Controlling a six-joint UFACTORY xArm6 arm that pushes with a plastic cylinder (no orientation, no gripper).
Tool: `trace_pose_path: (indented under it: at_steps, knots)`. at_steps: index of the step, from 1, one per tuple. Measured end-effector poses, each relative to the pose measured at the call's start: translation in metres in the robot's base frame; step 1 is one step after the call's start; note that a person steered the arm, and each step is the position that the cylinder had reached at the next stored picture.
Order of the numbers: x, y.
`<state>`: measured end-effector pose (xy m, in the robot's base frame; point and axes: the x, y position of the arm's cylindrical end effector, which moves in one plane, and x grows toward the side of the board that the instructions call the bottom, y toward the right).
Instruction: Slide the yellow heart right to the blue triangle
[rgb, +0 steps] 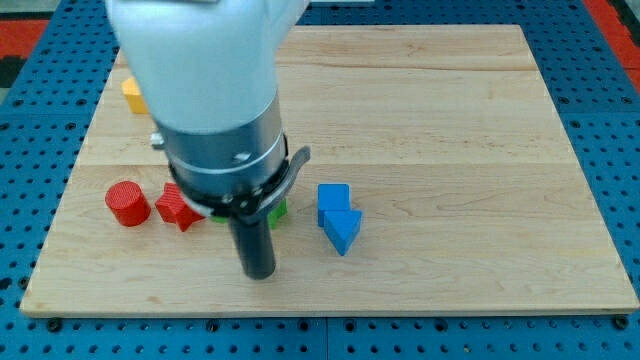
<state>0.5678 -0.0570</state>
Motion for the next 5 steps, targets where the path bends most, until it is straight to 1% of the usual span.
trace_pose_path:
  at_steps: [1, 2, 3, 4, 5]
  knots:
    - [-0.013, 0.056]
    - [-0.025, 0.097]
    - [-0.037, 0.122]
    - [-0.043, 0.133]
    - [-0.038, 0.133]
